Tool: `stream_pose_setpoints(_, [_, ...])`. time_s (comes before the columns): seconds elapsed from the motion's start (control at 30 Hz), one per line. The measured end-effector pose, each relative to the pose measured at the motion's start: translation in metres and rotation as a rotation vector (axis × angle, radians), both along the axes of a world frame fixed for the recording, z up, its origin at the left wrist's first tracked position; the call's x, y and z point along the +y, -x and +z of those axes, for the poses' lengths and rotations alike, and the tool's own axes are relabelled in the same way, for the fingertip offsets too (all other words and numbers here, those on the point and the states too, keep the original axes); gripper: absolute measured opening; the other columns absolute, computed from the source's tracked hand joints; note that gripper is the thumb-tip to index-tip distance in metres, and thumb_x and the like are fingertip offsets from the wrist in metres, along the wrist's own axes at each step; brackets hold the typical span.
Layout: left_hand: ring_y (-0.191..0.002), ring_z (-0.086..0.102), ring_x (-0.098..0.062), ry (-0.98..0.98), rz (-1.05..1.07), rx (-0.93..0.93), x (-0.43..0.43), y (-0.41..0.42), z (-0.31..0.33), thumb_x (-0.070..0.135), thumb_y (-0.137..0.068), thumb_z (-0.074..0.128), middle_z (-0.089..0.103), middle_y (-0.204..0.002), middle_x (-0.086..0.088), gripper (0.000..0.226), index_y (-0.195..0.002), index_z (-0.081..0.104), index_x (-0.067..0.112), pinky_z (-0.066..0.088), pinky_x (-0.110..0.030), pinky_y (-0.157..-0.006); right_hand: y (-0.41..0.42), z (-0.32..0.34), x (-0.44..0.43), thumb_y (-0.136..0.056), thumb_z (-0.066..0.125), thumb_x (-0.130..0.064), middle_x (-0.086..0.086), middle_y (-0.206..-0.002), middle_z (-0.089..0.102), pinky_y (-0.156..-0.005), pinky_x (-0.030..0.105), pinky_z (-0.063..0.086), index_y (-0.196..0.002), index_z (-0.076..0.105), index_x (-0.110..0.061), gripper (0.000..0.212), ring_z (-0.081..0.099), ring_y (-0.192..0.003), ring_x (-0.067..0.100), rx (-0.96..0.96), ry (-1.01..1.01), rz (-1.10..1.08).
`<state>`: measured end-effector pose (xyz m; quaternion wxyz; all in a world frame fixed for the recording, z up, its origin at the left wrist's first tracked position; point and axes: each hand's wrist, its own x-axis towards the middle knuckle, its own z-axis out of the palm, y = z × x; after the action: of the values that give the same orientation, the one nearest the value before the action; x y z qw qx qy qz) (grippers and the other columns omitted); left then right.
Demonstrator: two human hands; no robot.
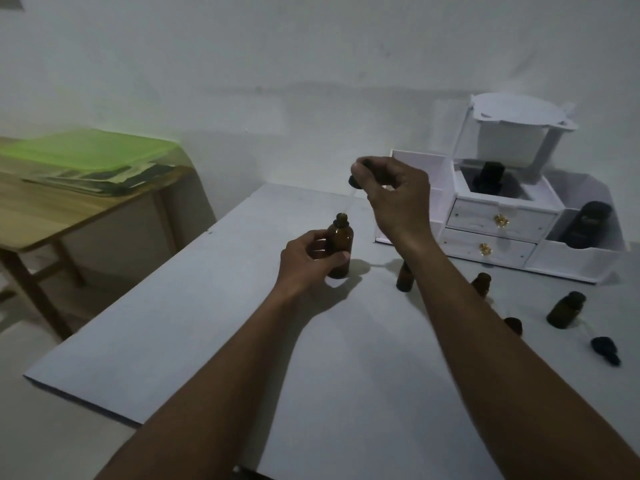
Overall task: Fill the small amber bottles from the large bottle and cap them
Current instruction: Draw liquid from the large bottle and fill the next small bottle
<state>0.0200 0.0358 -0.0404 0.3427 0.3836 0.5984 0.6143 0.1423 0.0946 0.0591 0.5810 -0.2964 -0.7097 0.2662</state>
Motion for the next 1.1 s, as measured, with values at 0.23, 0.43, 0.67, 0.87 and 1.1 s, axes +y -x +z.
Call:
stream_pose_setpoints(0.23, [-0.108,0.068,-0.020,-0.039,-0.048,0.049,-0.007,0.000,0.002,0.015,-0.079,0.086,0.071,-0.120,-0.003,0.057,-0.131,0.065,0.015,0.053,-0.016,-0.070,0.005,-0.027,0.003,-0.089,0.073,-0.029,-0.006,-0.093,0.076,-0.077,0.008,0.050,-0.105,0.077,-0.016,0.021,0.071,-0.084,0.001,-0.211,0.091,0.027])
stream_pose_setpoints(0.43, [-0.103,0.068,-0.018,-0.067,-0.056,0.055,-0.007,0.002,0.000,0.012,-0.080,0.085,0.070,-0.120,-0.004,0.055,-0.131,0.064,0.014,0.050,-0.007,-0.056,0.009,-0.036,0.002,-0.089,0.074,-0.026,-0.002,-0.099,0.077,-0.082,0.013,0.051,-0.105,0.077,-0.014,0.020,0.071,-0.089,0.006,-0.218,0.143,0.036])
stream_pose_setpoints(0.67, [-0.110,0.067,-0.022,-0.083,-0.076,0.046,0.000,0.008,-0.008,0.010,-0.079,0.085,0.070,-0.125,-0.002,0.060,-0.135,0.064,0.016,0.056,-0.021,-0.078,0.010,-0.036,0.002,-0.089,0.073,-0.026,-0.001,-0.100,0.077,-0.083,0.013,0.051,-0.105,0.077,-0.014,0.020,0.070,-0.088,0.007,-0.214,0.135,0.024])
stream_pose_setpoints(0.87, [-0.112,0.066,-0.041,-0.047,-0.109,-0.236,0.002,0.011,-0.012,0.003,-0.068,0.088,0.075,-0.115,-0.004,0.057,-0.120,0.073,0.019,0.058,-0.058,-0.086,0.009,-0.035,0.003,-0.088,0.074,-0.024,-0.006,-0.089,0.076,-0.072,0.001,0.046,-0.098,0.079,-0.016,0.014,0.066,-0.076,-0.008,-0.200,0.129,0.017])
stream_pose_setpoints(1.1, [-0.112,0.063,-0.048,-0.051,-0.127,-0.296,0.002,0.010,-0.012,-0.004,-0.069,0.084,0.072,-0.117,-0.013,0.052,-0.118,0.074,0.013,0.057,-0.064,-0.084,0.009,-0.035,0.005,-0.087,0.075,-0.025,-0.010,-0.087,0.074,-0.072,0.002,0.044,-0.098,0.079,-0.016,0.015,0.065,-0.075,-0.007,-0.203,0.127,0.006])
